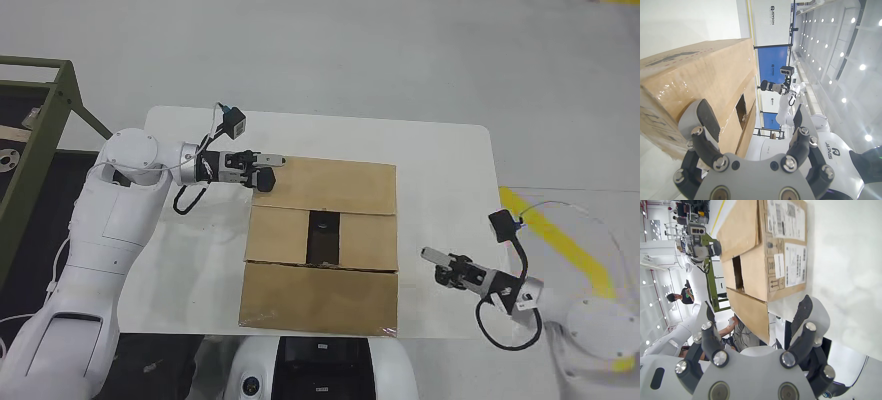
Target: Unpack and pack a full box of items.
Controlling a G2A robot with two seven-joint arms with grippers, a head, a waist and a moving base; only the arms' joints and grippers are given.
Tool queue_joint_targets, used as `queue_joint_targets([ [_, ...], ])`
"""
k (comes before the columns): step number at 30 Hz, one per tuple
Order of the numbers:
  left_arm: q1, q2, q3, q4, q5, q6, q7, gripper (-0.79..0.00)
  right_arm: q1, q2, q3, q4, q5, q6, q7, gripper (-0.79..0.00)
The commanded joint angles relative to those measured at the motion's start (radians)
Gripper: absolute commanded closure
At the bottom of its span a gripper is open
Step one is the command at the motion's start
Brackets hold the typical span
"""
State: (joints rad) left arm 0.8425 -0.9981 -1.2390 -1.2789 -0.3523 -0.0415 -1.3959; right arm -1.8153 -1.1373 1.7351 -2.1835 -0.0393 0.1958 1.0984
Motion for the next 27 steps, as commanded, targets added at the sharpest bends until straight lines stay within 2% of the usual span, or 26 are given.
queue_joint_targets([
  [1,0.0,0.0,0.0,0.0,0.0,0.0,0.0,-0.785,-0.023,0.002,-0.022,-0.001,-0.011,-0.013,0.013,-0.785],
  [8,0.0,0.0,0.0,0.0,0.0,0.0,0.0,-0.785,-0.084,0.007,-0.135,-0.016,-0.042,-0.08,0.044,-0.785],
  [16,0.0,0.0,0.0,0.0,0.0,0.0,0.0,-0.785,-0.076,0.01,-0.219,0.029,-0.003,-0.114,0.022,-0.785],
  [27,0.0,0.0,0.0,0.0,0.0,0.0,0.0,-0.785,-0.049,0.022,-0.194,0.033,0.188,-0.158,0.068,-0.785],
])
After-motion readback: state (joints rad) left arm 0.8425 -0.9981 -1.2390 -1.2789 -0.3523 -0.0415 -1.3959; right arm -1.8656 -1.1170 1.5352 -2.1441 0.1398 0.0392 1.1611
